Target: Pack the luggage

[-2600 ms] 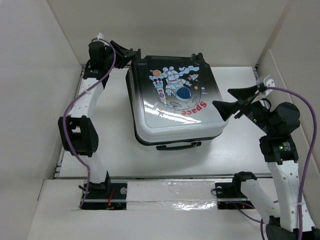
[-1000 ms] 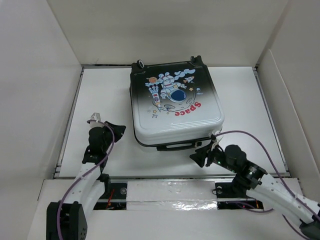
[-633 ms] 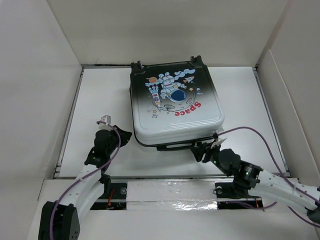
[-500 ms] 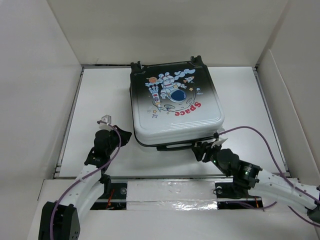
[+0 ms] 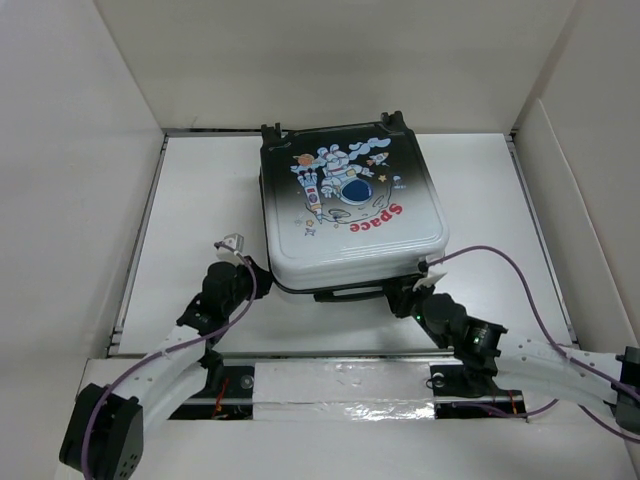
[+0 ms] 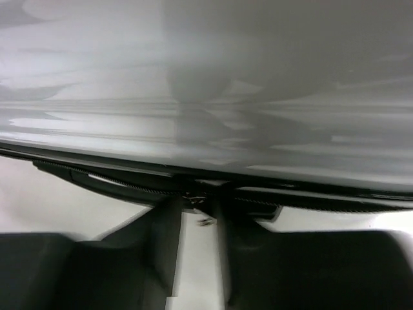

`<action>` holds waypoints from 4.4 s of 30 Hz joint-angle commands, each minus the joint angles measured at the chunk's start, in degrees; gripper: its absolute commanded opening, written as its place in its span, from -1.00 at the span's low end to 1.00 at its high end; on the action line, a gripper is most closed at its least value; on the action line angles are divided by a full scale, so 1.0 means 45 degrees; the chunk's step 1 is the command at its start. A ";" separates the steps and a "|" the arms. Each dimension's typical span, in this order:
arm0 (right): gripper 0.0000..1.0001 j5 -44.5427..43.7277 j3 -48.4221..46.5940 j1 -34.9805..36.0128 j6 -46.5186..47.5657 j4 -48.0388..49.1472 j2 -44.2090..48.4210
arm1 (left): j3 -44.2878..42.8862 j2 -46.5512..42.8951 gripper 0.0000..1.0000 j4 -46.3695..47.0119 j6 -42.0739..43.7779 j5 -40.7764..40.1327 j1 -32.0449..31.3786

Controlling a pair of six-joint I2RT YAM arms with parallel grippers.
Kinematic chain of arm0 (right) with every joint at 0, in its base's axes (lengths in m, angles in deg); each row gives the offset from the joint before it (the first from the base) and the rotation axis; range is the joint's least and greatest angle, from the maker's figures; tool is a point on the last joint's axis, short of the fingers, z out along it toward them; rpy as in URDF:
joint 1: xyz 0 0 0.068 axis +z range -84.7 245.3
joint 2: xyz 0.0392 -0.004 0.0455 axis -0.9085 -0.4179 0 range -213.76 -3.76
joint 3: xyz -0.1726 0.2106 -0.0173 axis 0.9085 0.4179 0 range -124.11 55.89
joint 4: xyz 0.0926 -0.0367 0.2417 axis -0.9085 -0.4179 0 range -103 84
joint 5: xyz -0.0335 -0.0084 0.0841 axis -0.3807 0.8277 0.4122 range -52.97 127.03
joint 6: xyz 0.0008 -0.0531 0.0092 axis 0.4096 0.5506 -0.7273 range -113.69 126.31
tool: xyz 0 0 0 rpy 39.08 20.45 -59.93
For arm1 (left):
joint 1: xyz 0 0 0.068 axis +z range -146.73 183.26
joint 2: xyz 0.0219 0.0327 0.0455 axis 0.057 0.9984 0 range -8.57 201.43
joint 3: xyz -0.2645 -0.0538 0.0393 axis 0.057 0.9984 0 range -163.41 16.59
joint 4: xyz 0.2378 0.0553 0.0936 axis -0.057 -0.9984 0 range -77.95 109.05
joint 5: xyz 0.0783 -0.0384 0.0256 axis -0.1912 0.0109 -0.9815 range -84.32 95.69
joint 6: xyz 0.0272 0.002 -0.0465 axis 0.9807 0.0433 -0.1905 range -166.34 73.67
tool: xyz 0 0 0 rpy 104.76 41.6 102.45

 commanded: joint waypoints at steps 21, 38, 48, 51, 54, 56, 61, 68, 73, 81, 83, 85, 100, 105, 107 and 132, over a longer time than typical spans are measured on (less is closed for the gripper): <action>-1.00 0.0993 -0.4065 0.5468 0.0804 0.2878 -0.6703 | -0.3585 0.4442 -1.00 0.4087 -0.1974 -0.3198 -0.6331; -1.00 0.0252 -0.4949 0.5919 0.1138 0.5811 -0.7823 | -0.5110 0.4564 0.29 0.1368 -0.2614 -0.4443 -0.3563; -1.00 0.0427 -0.4146 0.5919 0.0376 0.5478 -0.7254 | -0.8439 0.4613 0.84 0.0948 -0.3538 -0.1873 0.0989; -1.00 0.0485 -0.3912 0.5919 0.0297 0.5673 -0.7158 | -1.0667 0.7172 0.93 0.0458 -0.3323 -0.0387 0.1247; -1.00 0.0563 -0.3892 0.5919 0.0336 0.5576 -0.7059 | -1.2118 0.9204 0.94 -0.0029 -0.3166 0.0317 0.1247; -1.00 0.0563 -0.3892 0.5919 0.0355 0.5498 -0.6962 | -1.3505 1.0630 0.94 -0.0439 -0.3146 0.0978 0.1364; -1.00 0.0583 -0.3794 0.6037 0.0355 0.5419 -0.6747 | -1.5442 1.2489 0.94 -0.1241 -0.3029 0.1023 0.1364; -1.00 0.0622 -0.3736 0.6037 0.0297 0.5380 -0.6708 | -1.6262 1.3505 0.78 -0.0833 -0.3244 0.0983 0.1364; -1.00 0.0525 -0.3677 0.6037 0.0160 0.5380 -0.6727 | -1.6537 1.4188 0.62 -0.0482 -0.3633 0.1119 0.1364; -1.00 0.0154 -0.3463 0.6037 -0.0035 0.4991 -0.6201 | -1.5873 1.4346 -0.44 0.0906 -0.4260 0.1568 0.1599; -1.00 0.0114 -0.3443 0.6037 -0.0074 0.4776 -0.5948 | -1.5717 1.4327 -0.82 0.1042 -0.4240 0.1646 0.1599; -1.00 0.0134 -0.3404 0.5901 -0.0074 0.4561 -0.5713 | -1.5019 1.3900 -1.00 0.1432 -0.4201 0.1492 0.1736; -1.00 0.1500 -0.3400 0.0731 0.2050 -0.1447 0.1452 | -0.3890 0.6971 -1.00 0.6530 -0.4455 0.0417 0.2773; -1.00 0.3133 -0.4028 -0.1848 0.2680 -0.2705 0.2474 | -0.1483 0.4294 -1.00 0.6085 -0.4259 0.0572 0.1952; -1.00 0.4114 -0.4009 -0.2067 0.2447 -0.2686 0.1948 | -0.1031 0.3607 -1.00 0.5965 -0.4337 0.0767 0.1814; -1.00 0.7103 -0.6547 -0.0092 0.2953 0.4695 -0.7409 | -0.2866 0.2648 -1.00 0.3584 -0.4240 -0.0347 -0.5784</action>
